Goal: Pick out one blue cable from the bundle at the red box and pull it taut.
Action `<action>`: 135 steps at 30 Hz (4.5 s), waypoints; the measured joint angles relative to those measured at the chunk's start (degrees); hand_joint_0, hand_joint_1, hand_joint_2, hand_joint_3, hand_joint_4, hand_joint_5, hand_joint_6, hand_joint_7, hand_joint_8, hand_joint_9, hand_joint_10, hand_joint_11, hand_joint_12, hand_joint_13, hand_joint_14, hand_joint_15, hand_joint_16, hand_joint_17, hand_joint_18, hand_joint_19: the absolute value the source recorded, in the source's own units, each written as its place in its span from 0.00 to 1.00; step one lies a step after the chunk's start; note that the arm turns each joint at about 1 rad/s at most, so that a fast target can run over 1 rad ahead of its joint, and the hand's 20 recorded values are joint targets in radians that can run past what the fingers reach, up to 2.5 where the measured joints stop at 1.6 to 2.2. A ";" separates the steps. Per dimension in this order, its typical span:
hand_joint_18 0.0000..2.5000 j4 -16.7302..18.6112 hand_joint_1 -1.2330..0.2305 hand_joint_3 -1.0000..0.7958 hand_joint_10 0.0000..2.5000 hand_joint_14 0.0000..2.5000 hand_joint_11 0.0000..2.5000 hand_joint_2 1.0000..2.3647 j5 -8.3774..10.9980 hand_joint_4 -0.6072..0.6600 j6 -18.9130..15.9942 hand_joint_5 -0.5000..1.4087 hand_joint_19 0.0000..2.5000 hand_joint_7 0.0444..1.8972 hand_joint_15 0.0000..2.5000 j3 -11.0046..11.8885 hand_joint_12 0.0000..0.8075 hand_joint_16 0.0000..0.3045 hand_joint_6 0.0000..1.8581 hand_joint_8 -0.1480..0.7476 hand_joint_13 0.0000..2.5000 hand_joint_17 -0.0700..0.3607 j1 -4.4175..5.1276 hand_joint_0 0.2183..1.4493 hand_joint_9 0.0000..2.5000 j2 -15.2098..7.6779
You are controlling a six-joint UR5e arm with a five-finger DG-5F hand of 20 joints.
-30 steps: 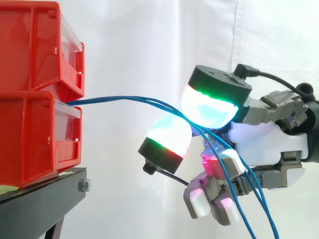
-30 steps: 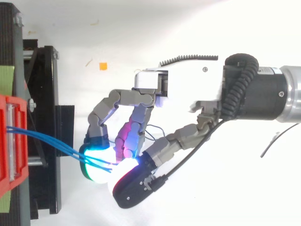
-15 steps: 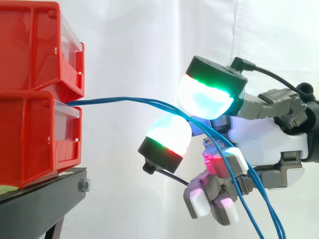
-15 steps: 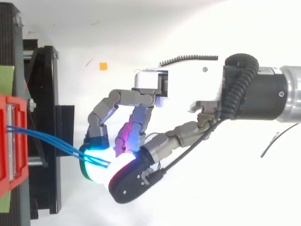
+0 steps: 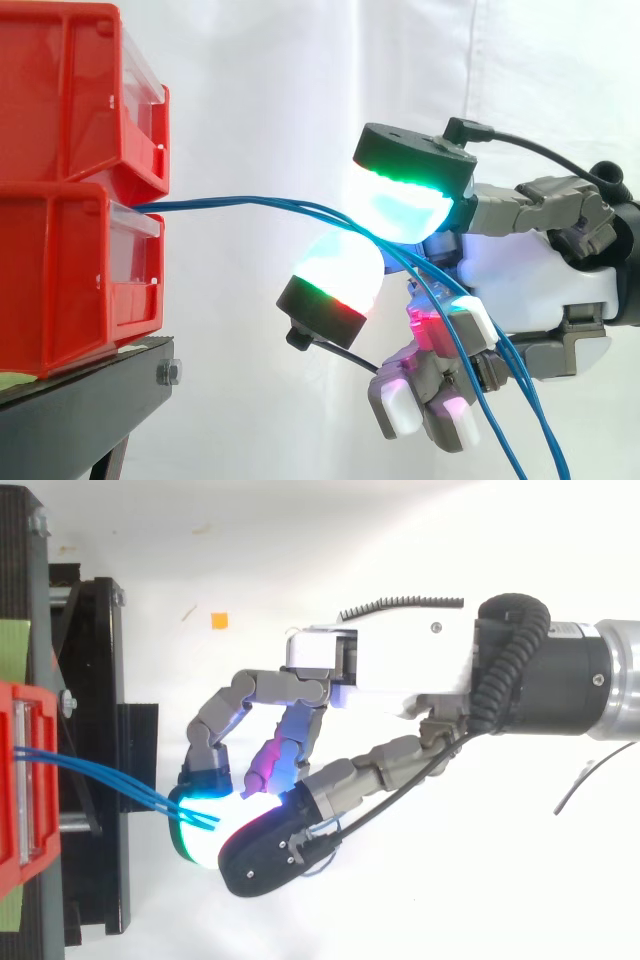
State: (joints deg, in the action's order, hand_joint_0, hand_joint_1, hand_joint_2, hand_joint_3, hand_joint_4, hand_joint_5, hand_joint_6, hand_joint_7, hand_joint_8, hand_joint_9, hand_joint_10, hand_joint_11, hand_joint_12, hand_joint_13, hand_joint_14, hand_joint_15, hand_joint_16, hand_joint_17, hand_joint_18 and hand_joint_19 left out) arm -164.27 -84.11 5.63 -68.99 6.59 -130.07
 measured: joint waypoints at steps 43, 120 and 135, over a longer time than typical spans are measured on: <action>0.42 0.00 0.40 0.44 0.01 0.01 0.26 0.01 0.00 0.53 0.26 0.23 0.30 0.51 0.19 0.00 0.52 0.20 0.46 0.56 0.42 0.48 0.01 0.31 0.57 0.00; 0.36 0.70 0.23 0.30 0.01 0.01 0.31 0.00 2.44 0.47 2.52 0.22 0.30 0.49 0.19 0.00 0.49 0.17 0.50 0.53 0.37 0.44 0.04 0.44 0.56 0.00; 0.37 0.78 0.34 0.28 0.01 0.01 0.30 0.00 2.43 0.52 2.55 0.23 0.30 0.45 0.20 0.00 0.50 0.18 0.48 0.52 0.39 0.45 0.05 0.26 0.58 0.00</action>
State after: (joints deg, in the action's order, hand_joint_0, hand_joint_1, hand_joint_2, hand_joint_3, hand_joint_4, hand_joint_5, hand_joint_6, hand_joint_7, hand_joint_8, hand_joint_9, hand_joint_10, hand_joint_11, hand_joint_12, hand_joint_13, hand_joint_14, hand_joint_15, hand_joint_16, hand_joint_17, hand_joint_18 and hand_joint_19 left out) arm -163.49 -81.69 8.18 -69.00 6.64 -130.07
